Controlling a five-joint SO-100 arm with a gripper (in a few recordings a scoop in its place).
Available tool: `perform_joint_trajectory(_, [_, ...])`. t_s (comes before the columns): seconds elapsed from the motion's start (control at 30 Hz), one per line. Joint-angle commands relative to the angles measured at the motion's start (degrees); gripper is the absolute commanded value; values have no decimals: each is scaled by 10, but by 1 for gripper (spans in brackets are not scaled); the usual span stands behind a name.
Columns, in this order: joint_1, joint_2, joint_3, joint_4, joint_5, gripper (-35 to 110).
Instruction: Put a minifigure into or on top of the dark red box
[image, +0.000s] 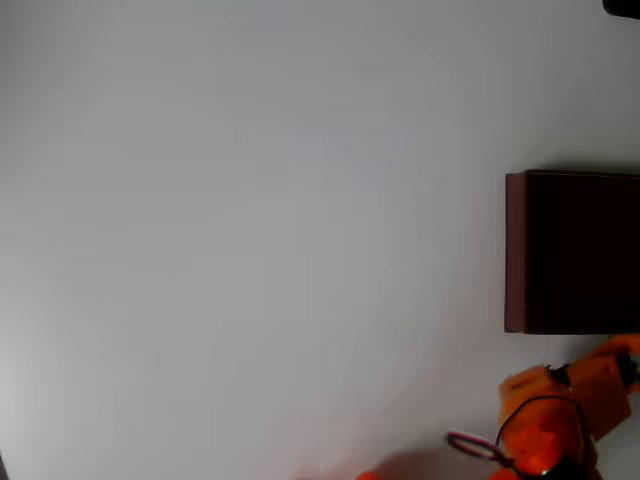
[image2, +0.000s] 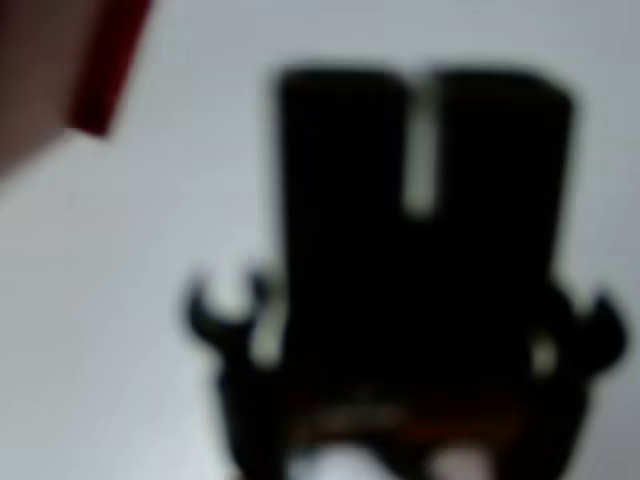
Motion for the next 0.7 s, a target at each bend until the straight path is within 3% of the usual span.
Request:
perform_joint_trajectory(0.0, [-22, -43, -77, -3, -17, 0])
perform_joint_trajectory(0.5, [-80, -417, -454, -11, -207, 0])
perform_joint_trajectory(0.67, [-79, -485, -521, 6, -255, 12])
